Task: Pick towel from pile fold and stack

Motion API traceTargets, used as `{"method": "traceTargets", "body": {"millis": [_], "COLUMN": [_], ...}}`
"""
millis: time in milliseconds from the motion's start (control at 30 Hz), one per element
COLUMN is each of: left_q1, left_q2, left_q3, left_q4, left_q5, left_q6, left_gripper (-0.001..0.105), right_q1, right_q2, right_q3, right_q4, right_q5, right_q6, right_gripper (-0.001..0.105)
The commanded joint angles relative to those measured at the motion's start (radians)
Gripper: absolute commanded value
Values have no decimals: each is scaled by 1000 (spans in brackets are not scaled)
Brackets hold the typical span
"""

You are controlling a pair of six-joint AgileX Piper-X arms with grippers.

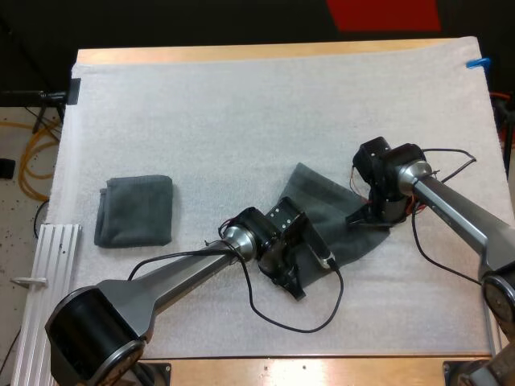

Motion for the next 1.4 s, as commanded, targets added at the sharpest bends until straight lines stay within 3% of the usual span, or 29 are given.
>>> {"method": "traceTargets", "body": {"millis": [0, 100, 167, 200, 433, 633, 700, 767, 900, 1000, 1033, 1100, 1167, 1233, 1367], "left_q1": [-6, -8, -8, -8, -8, 32, 58, 78, 46, -35, -68, -127, -167, -184, -177], "left_q2": [28, 28, 26, 25, -86, -247, -296, -331, -339, -325, -317, -292, -250, -198, -111], "left_q3": [8, 8, 6, 5, -39, -57, -56, -56, -56, -56, -56, -56, -56, -56, -71], "left_q4": [5, 2, 3, 1, 15, 17, 20, 29, 40, 28, 19, 6, -13, -38, -33], "left_q5": [54, 58, 58, 56, 19, 0, 17, 88, 178, 126, 70, -45, -100, -98, -86], "left_q6": [2, 4, 4, 4, -5, -26, -26, 1, 85, 145, 156, 184, 192, 175, 140], "left_gripper": [23, 15, 2, 0, 0, 0, 0, 0, 0, 7, 12, 23, 39, 53, 55], "right_q1": [1, 1, 1, 1, 1, 1, 1, 1, 1, 1, 1, 1, 1, 1, 1], "right_q2": [-14, -14, -14, -14, -51, -211, -269, -314, -338, -327, -323, -312, -309, -308, -308], "right_q3": [4, 4, 4, 4, 4, 4, 4, 4, 4, 14, 17, 18, 18, 18, 18], "right_q4": [16, 16, 17, 19, 14, -34, -39, -39, -39, -52, -54, -47, -43, -37, -35], "right_q5": [7, 7, 7, 7, 7, 7, 7, 7, -41, -102, -115, -127, -127, -127, -127], "right_q6": [-10, -10, -10, -10, -10, -10, -10, -12, -20, -20, -17, -10, -10, -10, -10], "right_gripper": [0, 0, 0, 0, 0, 0, 0, 0, 0, 0, 0, 0, 0, 0, 0]}}
